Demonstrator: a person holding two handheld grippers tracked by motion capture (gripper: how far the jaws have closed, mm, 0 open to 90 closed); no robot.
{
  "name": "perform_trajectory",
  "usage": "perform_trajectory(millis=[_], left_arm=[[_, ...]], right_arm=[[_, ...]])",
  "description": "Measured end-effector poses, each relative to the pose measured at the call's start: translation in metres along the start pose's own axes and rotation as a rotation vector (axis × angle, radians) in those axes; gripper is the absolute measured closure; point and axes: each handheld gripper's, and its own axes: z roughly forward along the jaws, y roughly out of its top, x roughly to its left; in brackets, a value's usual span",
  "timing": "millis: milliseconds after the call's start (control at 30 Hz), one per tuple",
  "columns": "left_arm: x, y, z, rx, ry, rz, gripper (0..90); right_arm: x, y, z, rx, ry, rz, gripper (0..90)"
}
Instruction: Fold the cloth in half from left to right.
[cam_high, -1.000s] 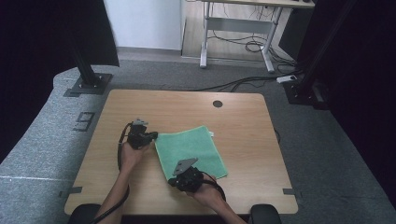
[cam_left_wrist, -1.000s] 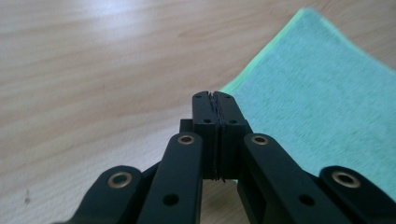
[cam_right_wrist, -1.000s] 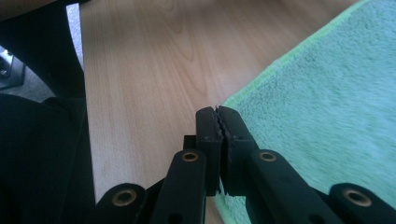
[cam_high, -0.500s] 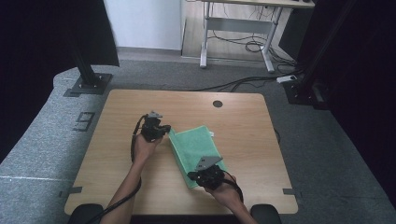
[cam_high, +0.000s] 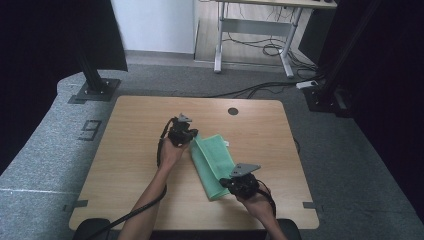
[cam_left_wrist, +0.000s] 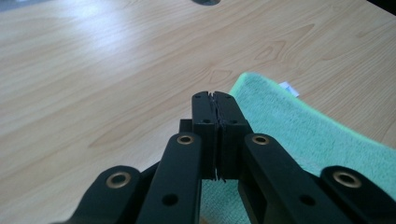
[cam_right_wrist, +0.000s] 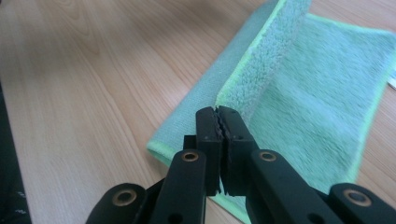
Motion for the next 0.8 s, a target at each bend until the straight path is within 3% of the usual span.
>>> perform_trajectory(millis=[200, 433, 800], left_arm=[[-0.011, 0.012, 0.012, 0.009, 0.002, 0.048, 87.9], [-0.020, 0.018, 0.025, 0.022, 0.004, 0.073, 87.7], [-0.025, 0.013, 0.056, 0.046, 0.002, 0.069, 87.5]], right_arm=[[-0.007, -0.007, -0.004, 0.002, -0.011, 0.024, 86.7], [-0.015, -0.013, -0.011, -0.003, -0.015, 0.027, 86.7], [-0.027, -0.024, -0.004, 0.047, -0.022, 0.057, 86.5]])
